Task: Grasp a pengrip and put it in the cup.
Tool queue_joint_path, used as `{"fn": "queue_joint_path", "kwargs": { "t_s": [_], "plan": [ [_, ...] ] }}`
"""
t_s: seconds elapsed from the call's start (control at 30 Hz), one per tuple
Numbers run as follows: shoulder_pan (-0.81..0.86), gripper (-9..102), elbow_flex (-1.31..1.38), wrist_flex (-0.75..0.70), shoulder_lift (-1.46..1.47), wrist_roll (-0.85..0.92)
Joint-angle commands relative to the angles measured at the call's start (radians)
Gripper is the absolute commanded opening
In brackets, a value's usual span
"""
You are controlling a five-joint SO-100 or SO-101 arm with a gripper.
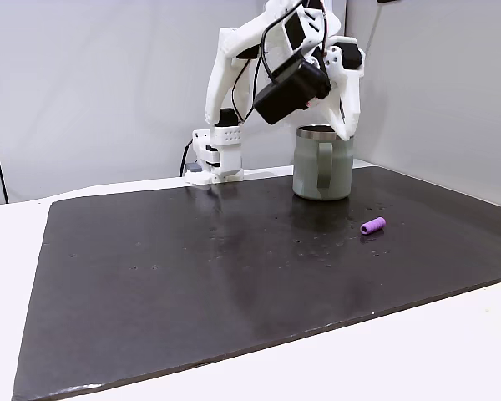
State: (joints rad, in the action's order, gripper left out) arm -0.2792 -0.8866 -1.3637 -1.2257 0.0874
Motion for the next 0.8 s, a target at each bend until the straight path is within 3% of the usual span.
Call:
{"fn": "queue_joint_path", "kwargs": {
  "t_s": [0.0, 0.4, 0.77],
  "plan": [
    [-0.011, 0, 0.087, -0.002, 0.032, 0.020],
    [-0.025, 17, 0.327, -0.031, 0.270, 0.063],
    [-0.089, 17, 0.436, -0.032, 0.416, -0.041]
  ]
}}
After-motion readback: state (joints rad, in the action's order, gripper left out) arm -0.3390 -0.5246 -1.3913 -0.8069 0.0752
